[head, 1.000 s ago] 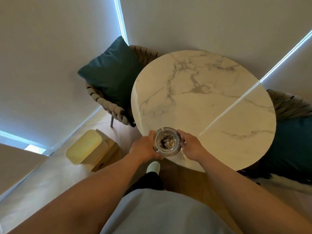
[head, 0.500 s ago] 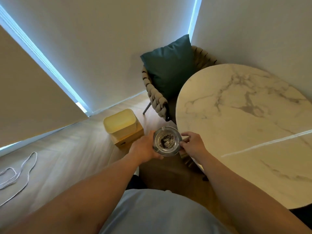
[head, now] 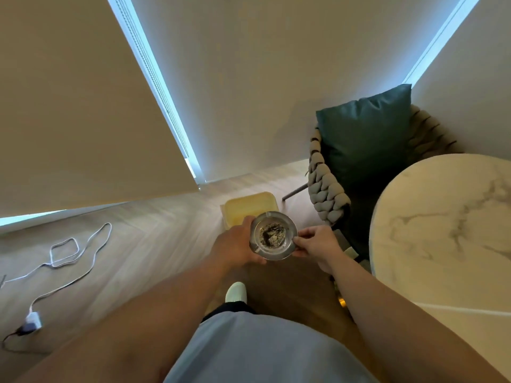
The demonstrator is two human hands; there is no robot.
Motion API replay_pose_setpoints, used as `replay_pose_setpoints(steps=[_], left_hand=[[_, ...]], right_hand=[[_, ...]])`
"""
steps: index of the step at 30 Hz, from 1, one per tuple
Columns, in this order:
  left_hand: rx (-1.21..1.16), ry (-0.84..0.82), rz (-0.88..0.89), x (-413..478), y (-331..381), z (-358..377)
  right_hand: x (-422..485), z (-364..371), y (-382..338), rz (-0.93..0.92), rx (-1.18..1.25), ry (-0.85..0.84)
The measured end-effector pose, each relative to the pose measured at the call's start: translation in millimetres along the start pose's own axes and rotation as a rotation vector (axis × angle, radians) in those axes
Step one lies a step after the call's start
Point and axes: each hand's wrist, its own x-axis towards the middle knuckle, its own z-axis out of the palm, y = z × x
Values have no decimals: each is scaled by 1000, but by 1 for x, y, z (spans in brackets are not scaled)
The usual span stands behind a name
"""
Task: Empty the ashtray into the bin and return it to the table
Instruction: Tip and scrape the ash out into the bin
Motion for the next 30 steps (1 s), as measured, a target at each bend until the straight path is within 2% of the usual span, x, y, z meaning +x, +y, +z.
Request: replay_pose_setpoints(steps=[7,14,22,30], left_hand=[[90,-3,-1,40,-44,-43],[96,-23,-28,62,-66,-53],[23,14,-89,87,-79,-26],[-83,68,-133,137,-110,25]], right_hand=[[41,47,-41,89,25,-43],[72,66,-48,140,8,-128],[113,59,-38,163,68,-174],[191,60,-8,188,95,-173]])
